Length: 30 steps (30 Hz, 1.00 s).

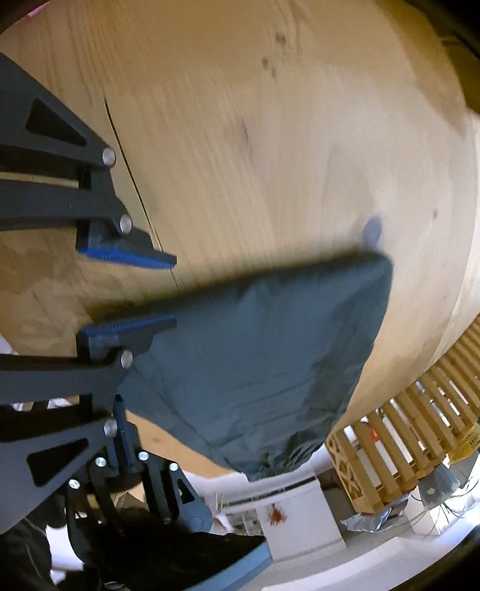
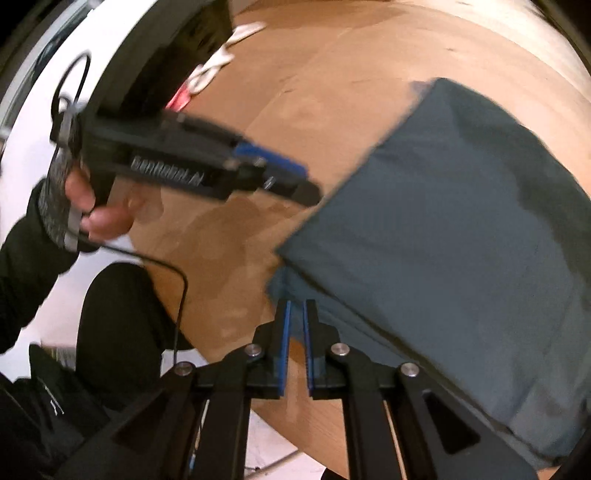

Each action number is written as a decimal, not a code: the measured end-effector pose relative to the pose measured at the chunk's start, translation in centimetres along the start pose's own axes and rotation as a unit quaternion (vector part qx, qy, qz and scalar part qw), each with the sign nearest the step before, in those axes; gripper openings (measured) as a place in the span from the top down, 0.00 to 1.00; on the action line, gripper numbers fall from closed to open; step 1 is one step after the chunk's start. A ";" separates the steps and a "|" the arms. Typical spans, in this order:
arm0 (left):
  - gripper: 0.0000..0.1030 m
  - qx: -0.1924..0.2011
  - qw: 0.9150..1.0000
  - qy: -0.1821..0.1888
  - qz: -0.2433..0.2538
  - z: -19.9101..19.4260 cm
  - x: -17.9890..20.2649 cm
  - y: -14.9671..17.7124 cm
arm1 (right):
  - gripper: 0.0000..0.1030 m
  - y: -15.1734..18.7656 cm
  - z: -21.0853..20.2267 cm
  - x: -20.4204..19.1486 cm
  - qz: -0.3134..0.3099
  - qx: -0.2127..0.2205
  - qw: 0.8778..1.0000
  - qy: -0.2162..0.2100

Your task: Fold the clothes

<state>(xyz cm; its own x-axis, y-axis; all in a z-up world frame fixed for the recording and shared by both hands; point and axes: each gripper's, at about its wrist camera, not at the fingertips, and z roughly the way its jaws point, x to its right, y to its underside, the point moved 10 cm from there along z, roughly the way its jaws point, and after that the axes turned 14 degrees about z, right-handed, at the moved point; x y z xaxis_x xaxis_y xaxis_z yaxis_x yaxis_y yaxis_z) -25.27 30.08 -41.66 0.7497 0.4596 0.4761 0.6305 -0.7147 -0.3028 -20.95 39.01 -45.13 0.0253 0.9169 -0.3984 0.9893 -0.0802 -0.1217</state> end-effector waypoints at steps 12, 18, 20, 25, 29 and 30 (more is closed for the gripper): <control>0.95 -0.026 0.999 -0.016 0.031 4.4 2.7 -2.5 | 0.93 0.6 1.1 5.3 0.084 0.032 0.996 -0.014; 0.97 0.035 0.999 -0.018 0.028 3.1 4.4 -4.1 | 0.93 2.2 -4.6 15.3 0.224 0.101 0.969 0.001; 0.97 0.058 0.998 -0.012 0.022 2.2 5.4 -4.9 | 0.93 3.0 -6.7 19.1 0.272 0.124 0.954 0.009; 0.97 0.086 0.995 0.016 0.049 1.4 10.9 -8.9 | 0.92 5.1 -12.0 28.7 0.391 0.179 0.902 0.029; 0.97 0.097 0.988 0.026 0.120 2.5 18.5 -13.8 | 0.92 7.6 -15.3 35.1 0.457 0.215 0.863 0.021; 0.97 0.097 0.985 0.029 0.138 3.1 20.5 -14.9 | 0.92 8.6 -16.1 36.5 0.467 0.224 0.855 0.014</control>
<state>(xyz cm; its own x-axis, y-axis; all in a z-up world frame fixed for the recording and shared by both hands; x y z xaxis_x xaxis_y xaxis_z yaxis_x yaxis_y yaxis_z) -18.67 51.75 -29.95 0.8883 0.2271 0.3992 0.4358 -0.6913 -0.5764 -9.22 78.10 -46.03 0.7838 0.3807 -0.4907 0.3821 -0.9184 -0.1022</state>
